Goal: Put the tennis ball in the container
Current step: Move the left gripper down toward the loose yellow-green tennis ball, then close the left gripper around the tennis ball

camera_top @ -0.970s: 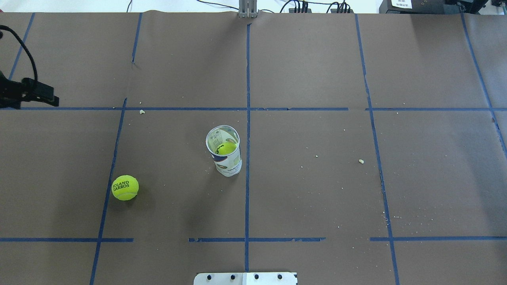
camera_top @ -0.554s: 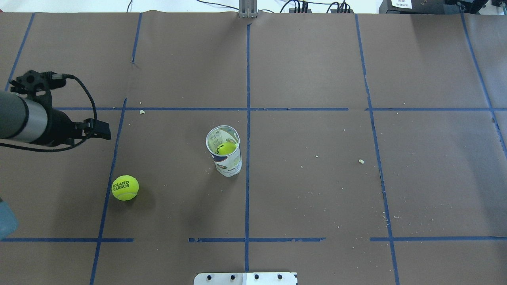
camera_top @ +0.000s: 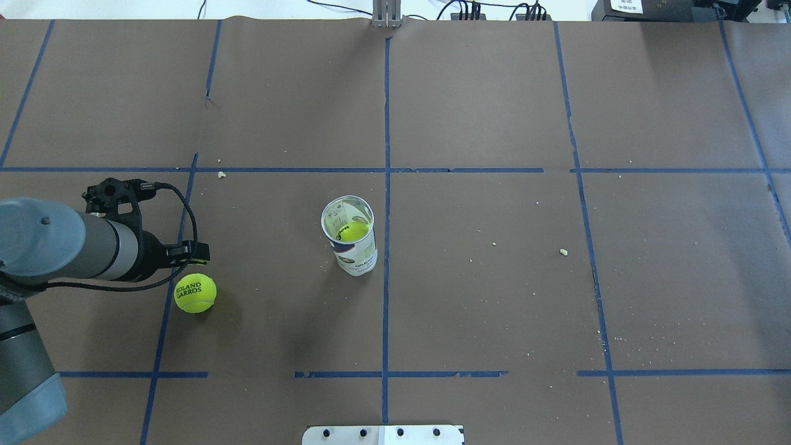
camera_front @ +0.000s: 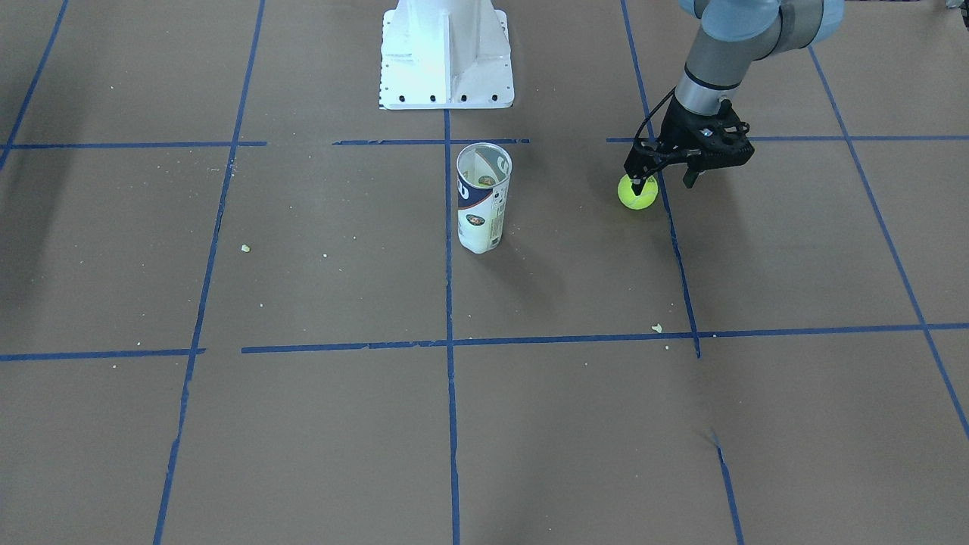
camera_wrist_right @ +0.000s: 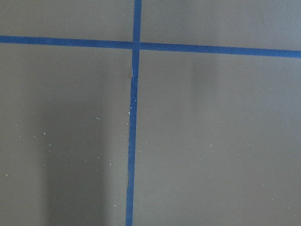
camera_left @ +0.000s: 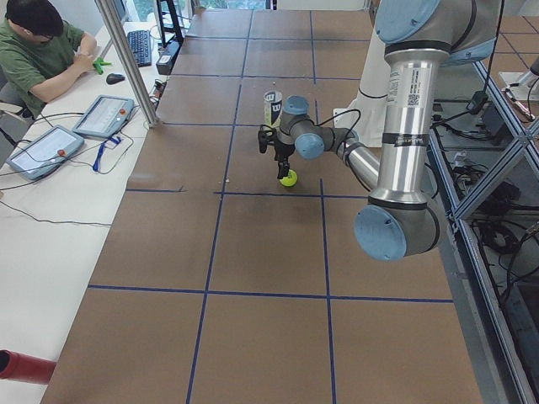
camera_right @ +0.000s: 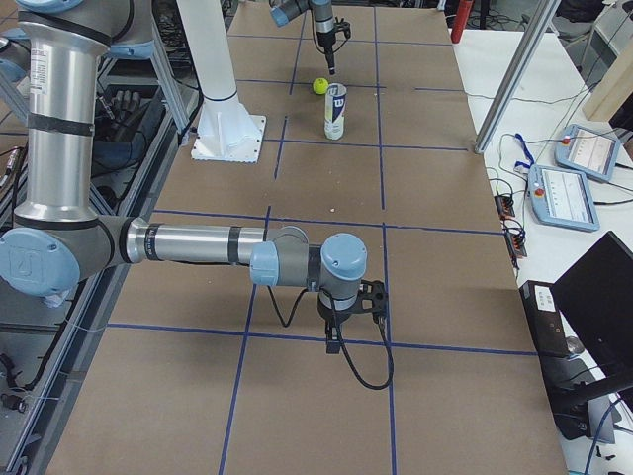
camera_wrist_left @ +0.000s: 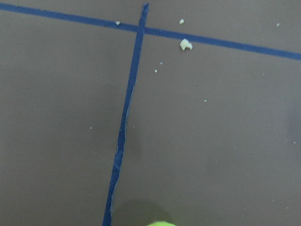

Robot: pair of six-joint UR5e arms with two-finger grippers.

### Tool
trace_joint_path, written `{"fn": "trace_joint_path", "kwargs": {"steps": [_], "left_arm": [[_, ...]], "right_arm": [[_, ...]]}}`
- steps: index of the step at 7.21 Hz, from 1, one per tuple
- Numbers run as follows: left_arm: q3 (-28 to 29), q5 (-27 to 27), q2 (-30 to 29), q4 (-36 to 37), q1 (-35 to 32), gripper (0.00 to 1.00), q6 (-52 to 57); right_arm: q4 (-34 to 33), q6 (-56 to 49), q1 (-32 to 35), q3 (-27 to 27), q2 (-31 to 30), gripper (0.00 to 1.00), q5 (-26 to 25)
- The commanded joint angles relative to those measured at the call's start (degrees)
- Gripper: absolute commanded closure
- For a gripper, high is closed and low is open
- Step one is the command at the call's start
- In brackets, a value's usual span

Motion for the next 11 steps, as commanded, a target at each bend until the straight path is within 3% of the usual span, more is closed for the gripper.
{"fn": "trace_joint_path", "kwargs": {"steps": [1, 11], "left_arm": [[3.3, 0.7, 0.0, -4.6, 1.9, 0.0, -1.1], [6.6, 0.0, -0.6, -6.4, 4.8, 0.0, -0.6]], "right_arm": [[0.0, 0.0, 0.0, 0.0, 0.0, 0.0, 0.0], [0.0, 0.0, 0.0, 0.0, 0.0, 0.0, 0.0]]}}
